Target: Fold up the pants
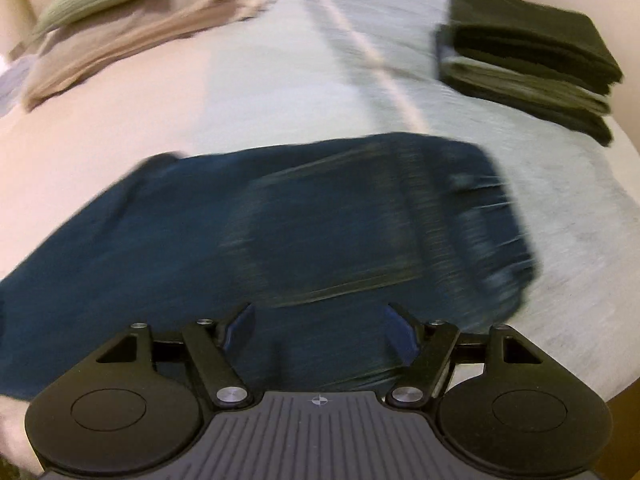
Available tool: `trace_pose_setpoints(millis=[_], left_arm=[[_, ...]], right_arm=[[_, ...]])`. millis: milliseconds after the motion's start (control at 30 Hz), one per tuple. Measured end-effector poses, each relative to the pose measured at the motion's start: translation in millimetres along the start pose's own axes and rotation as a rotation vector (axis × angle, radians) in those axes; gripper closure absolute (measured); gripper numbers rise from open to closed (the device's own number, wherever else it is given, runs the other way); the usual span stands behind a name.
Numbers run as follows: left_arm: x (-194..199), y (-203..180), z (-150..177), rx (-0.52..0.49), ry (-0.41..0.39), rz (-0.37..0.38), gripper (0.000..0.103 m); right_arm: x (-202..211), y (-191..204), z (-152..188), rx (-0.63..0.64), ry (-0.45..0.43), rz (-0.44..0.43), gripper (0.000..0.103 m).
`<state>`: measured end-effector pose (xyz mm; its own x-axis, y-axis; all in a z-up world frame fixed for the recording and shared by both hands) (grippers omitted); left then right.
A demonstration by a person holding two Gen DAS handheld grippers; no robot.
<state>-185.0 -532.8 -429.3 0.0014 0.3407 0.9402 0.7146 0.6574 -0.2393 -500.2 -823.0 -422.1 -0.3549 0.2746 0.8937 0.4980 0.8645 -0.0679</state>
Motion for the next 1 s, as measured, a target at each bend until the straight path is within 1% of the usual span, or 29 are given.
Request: trace_pose_setpoints(millis=[67,133,200,300,367,500,600,667,733,767,800,867,933,1000], left_arm=[[10.5,33.5,14.6,0.005,0.005,0.019,0.096],[20.3,66.2,33.4,-0.018,0.02,0.031,0.095],[33.4,100.1,51.7,-0.043,0.028,0.017,0.095],[53.1,149.8,76.4,-0.022,0.039,0.012,0.093],[62.5,177.5,89.1,-0.013,0.037,-0.006,0.093],[79.7,216.4,109.4,-0.026,0.011,-0.05,0.092],[91.8,230.4,118.6,-0.044,-0.016,-0.082,0.091],[98.0,236.9,122.7,-0.08,-0.031,-0.1,0.09],[99.1,245.1,125.2,-0.143,-0.038,-0.102,0.09],[98.5,248.3,124.7,-0.179,-0.04,-0.105,0.09],[96.9,251.2,124.0,-0.216,-0.037,-0.105,0.09],[94.3,255.7,121.9,-0.29,-0.033,-0.104,0.09],[91.9,259.3,118.8,-0.363,-0.027,-0.075,0.089],[89.1,262.0,115.5,-0.456,-0.023,-0.034,0.087]], right_arm=[[12.1,43.8,-1.8,0.006,-0.014,0.01,0.035],[25.8,87.6,1.5,-0.013,-0.028,0.018,0.035],[35.3,132.4,4.4,-0.017,-0.022,-0.001,0.035],[50.7,199.1,8.3,0.03,-0.013,-0.041,0.035],[55.7,232.6,10.1,0.071,-0.017,-0.074,0.035],[49.7,295.6,16.8,0.176,-0.011,-0.159,0.035],[43.8,335.9,17.5,0.261,-0.026,-0.224,0.035],[41.8,364.4,17.5,0.323,-0.051,-0.276,0.035],[38.9,394.2,16.3,0.406,-0.085,-0.315,0.035],[38.2,409.7,16.8,0.442,-0.096,-0.325,0.038],[37.2,426.9,15.9,0.476,-0.107,-0.337,0.045],[37.0,457.2,14.2,0.513,-0.126,-0.359,0.05],[38.4,494.3,15.7,0.572,-0.151,-0.373,0.05],[37.7,534.4,21.3,0.65,-0.178,-0.363,0.05]])
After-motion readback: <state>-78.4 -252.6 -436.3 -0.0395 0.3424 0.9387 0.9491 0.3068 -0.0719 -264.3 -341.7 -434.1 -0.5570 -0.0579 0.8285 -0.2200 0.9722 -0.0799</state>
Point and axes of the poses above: each gripper's, at about its wrist camera, not at the fingertips, and x roughly against the way its jaws point, y to its left, z to its underside, the point moved 9 cm from there along -x, roughly the way its jaws point, and after that the axes turned 15 degrees about x, right-handed, at the moved point
